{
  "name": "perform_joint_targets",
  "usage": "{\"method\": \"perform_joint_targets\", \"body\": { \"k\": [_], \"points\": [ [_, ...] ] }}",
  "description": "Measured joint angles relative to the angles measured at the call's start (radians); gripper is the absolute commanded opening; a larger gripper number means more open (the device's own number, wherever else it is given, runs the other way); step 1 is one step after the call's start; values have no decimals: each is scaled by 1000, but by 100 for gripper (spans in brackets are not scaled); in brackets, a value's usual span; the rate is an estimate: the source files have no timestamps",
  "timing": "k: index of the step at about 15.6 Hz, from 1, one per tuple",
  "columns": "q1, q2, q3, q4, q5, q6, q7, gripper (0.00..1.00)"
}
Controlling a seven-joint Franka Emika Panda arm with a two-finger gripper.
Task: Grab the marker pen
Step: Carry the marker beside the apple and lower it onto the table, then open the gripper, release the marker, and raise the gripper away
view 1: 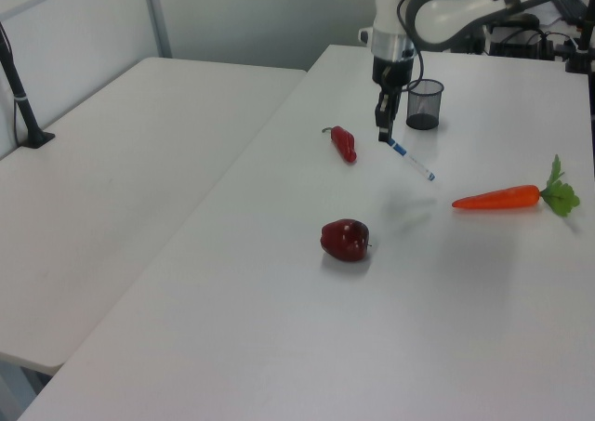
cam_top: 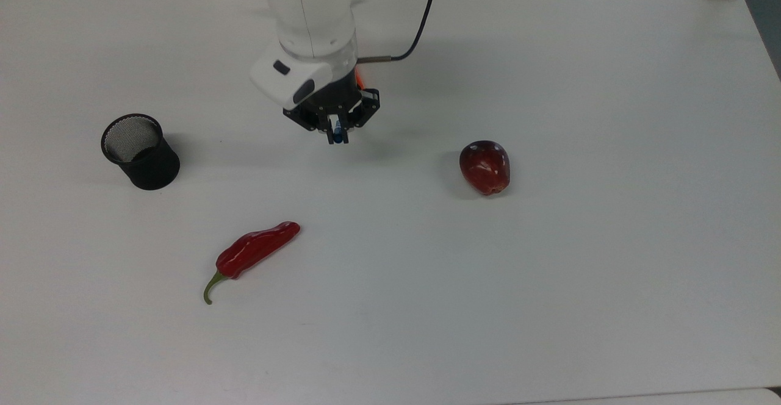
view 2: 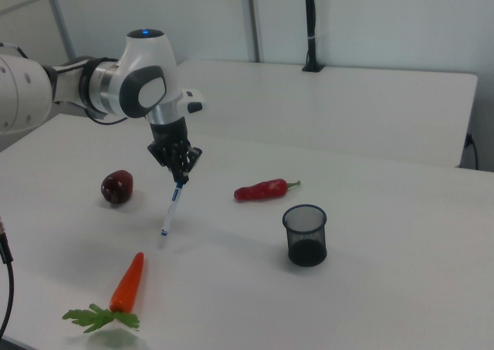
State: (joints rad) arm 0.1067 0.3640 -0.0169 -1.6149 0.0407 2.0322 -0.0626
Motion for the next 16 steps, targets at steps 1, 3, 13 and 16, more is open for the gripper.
{"method": "perform_joint_targets", "body": {
  "k": [1, 3, 13, 16],
  "points": [
    [4, 14, 0, 0, 0, 0, 0, 15],
    [11, 43, 0, 0, 0, 0, 0, 18],
    [21, 72, 0, 5, 0, 0, 5, 100],
    [20, 64, -1, 18, -21, 0, 36, 100]
  ]
}}
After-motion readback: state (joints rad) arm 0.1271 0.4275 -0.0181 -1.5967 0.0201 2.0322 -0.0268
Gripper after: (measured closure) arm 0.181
